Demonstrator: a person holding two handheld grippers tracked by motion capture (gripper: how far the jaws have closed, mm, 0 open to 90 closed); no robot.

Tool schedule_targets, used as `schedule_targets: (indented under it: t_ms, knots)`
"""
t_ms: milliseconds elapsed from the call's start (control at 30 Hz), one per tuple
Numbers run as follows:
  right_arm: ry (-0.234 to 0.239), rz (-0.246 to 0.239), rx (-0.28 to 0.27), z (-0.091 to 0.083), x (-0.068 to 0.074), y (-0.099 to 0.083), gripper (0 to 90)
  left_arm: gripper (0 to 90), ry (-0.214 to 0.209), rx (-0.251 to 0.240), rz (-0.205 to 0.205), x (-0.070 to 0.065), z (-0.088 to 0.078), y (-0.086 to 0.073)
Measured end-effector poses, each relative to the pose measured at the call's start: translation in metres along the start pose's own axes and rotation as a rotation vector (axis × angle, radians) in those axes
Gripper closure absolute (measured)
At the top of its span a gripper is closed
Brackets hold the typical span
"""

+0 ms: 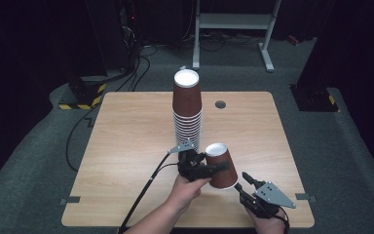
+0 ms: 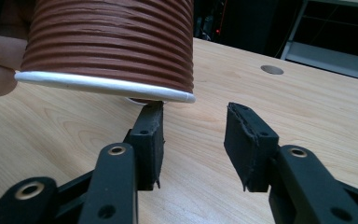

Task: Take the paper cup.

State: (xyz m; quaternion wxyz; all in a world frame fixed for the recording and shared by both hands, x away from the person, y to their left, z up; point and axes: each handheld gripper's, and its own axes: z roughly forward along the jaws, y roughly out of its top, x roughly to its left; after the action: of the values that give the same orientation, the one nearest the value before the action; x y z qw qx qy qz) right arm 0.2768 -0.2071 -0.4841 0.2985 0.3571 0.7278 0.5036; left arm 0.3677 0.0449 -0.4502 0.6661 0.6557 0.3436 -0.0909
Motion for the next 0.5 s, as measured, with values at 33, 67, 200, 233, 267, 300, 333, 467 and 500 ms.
schedule_targets:
  t_ms: [33, 67, 200, 233, 267, 300, 333, 467, 500]
  knots:
    - [0.0, 0.0, 0.0, 0.0, 0.0, 0.0, 57.6, 19.3, 0.0, 0.0, 0.0, 0.0, 0.0, 0.0]
    - [0.002, 0.0, 0.0, 0.0003, 0.0001, -0.0001, 58.4, 19.3, -0.004, 0.002, -0.003, 0.0002, 0.0001, -0.0004]
    - [0.001, 0.001, -0.013, 0.0036, 0.001, -0.0005, 61.0, 19.3, -0.022, 0.003, -0.011, -0.0011, 0.0007, -0.0009]
    - [0.001, 0.001, -0.013, 0.0036, 0.001, -0.0005, 61.0, 19.3, -0.022, 0.003, -0.011, -0.0011, 0.0007, -0.0009]
    - [0.003, -0.004, -0.017, 0.005, 0.001, -0.0009, 61.6, 19.3, -0.031, -0.001, -0.017, -0.0015, 0.0006, -0.0006]
    - [0.011, 0.004, -0.019, 0.0068, 0.0009, -0.0013, 62.2, 19.3, -0.037, -0.006, -0.02, -0.0021, 0.0005, -0.0003]
    - [0.014, 0.009, -0.027, 0.008, 0.0006, -0.0017, 64.0, 19.3, -0.045, -0.009, -0.026, -0.0025, 0.0003, 0.0]
    - [0.01, 0.005, -0.067, 0.0075, 0.0016, -0.0011, 68.2, 19.3, -0.056, -0.008, -0.037, -0.0022, -0.0006, 0.0005]
    - [0.01, 0.005, -0.067, 0.0075, 0.0016, -0.0011, 68.2, 19.3, -0.056, -0.008, -0.037, -0.0022, -0.0006, 0.0005]
